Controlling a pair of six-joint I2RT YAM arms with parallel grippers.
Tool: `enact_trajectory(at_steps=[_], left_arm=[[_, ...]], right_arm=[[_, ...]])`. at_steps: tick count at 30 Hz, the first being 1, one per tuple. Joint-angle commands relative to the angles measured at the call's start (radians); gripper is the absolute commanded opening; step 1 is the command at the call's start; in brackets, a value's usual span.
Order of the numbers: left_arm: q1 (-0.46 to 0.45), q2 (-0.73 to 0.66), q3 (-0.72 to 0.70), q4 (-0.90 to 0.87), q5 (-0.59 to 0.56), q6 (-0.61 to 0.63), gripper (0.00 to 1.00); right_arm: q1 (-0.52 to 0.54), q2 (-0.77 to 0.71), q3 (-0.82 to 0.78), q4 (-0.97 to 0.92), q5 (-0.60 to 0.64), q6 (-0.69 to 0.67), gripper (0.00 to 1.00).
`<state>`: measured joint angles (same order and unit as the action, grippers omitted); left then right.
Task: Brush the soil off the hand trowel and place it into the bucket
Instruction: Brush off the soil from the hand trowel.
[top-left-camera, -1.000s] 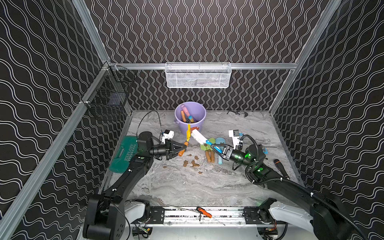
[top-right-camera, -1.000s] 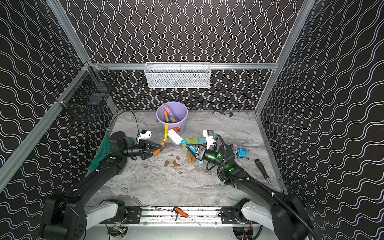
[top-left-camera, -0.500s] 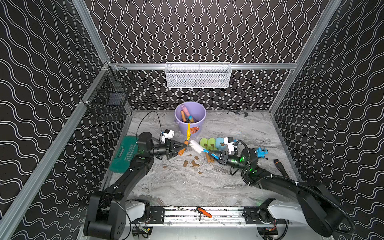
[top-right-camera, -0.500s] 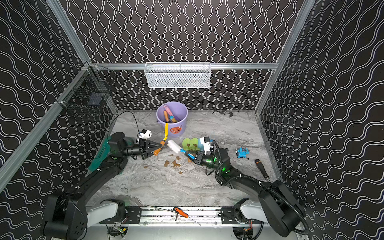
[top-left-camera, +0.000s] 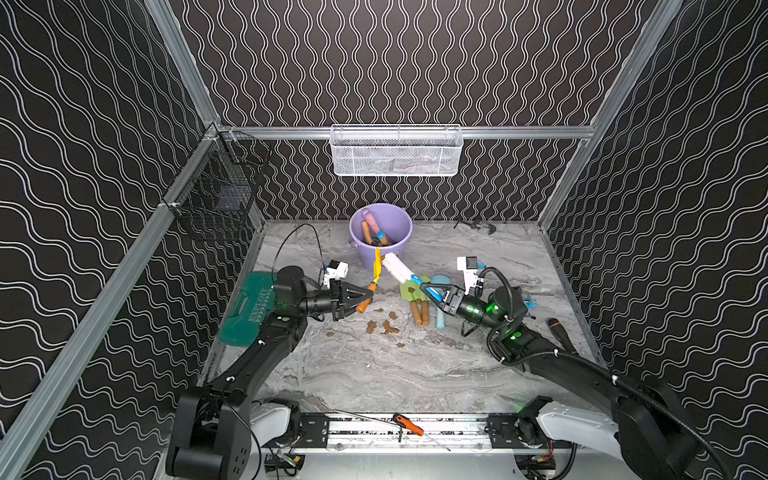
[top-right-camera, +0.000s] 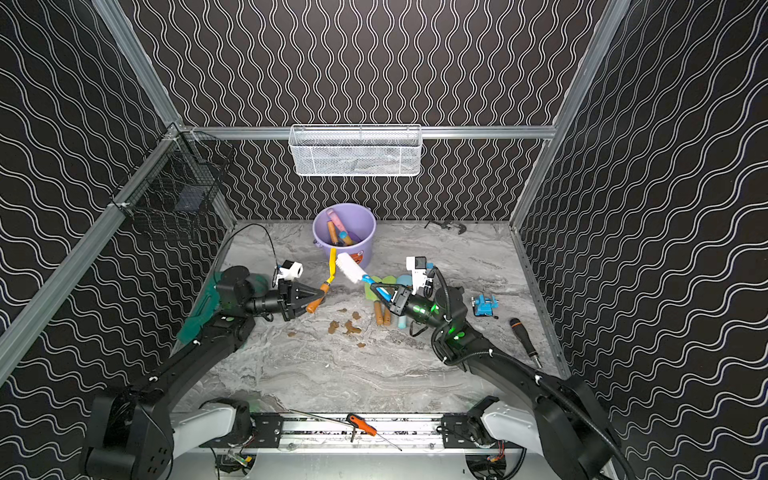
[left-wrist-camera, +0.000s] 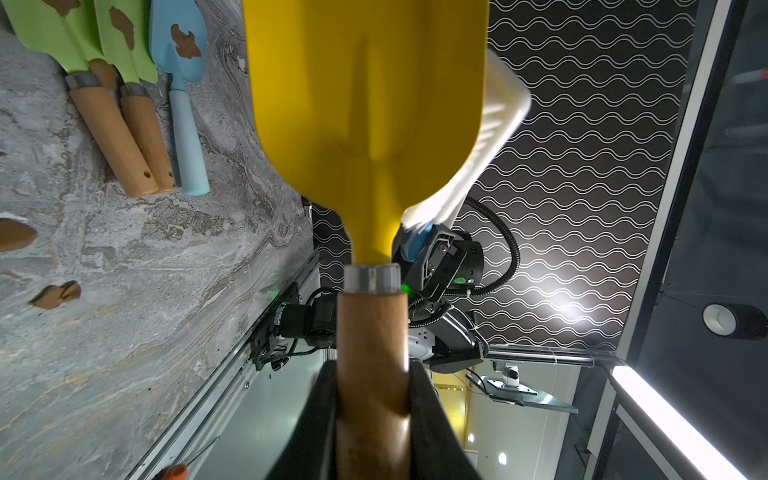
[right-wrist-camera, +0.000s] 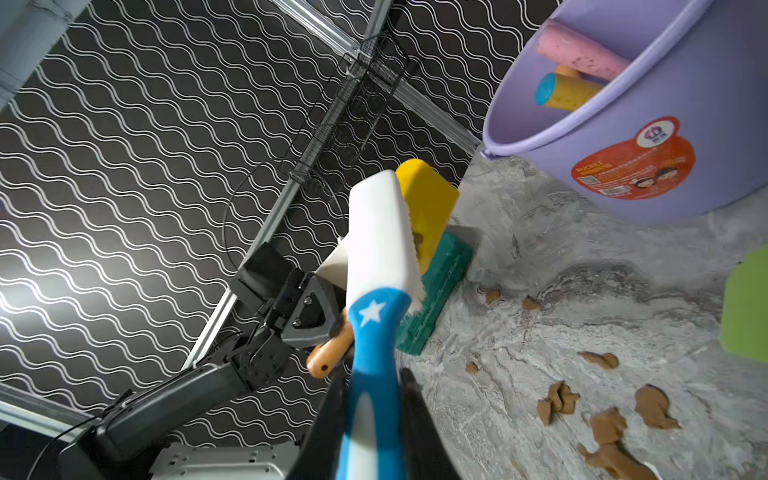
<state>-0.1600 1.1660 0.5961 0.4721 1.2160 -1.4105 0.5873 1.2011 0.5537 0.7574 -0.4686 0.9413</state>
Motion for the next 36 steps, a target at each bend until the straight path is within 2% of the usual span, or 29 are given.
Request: enact_trajectory(at_steps=[1,8,12,16,25,29,36], left_arm=[[0.001,-0.007,-0.001,0.071,0.014,-0.011,0.0],[0.001,-0.011,0.004,0.036,0.015,0.013,0.0],[0.001,-0.008,0.001,0.021,0.013,0.033,0.0],[0.001,-0.01,-0.003,0.022,0.014,0.034,0.0],[0.002,0.003,-0.036,0.121,0.007,-0.028,0.0],[0.002,0.0,-0.029,0.099,0.008,-0.014,0.0],[0.002,0.001,-0.015,0.0,0.008,0.059,0.0]], right_arm=[[0.0,0.067,0.008,0.088,-0.029,0.011,0.0],[0.023,0.109,-0.11,0.255,-0.044,0.12,0.0],[0.02,0.024,-0.159,0.194,0.038,0.1,0.0],[0.019,-0.024,-0.118,0.131,0.067,0.06,0.0],[0.024,0.09,-0.057,0.242,0.007,0.102,0.0],[0.044,0.135,-0.107,0.325,-0.002,0.146,0.0],[0.116,0.117,-0.183,0.302,0.064,0.134,0.0]])
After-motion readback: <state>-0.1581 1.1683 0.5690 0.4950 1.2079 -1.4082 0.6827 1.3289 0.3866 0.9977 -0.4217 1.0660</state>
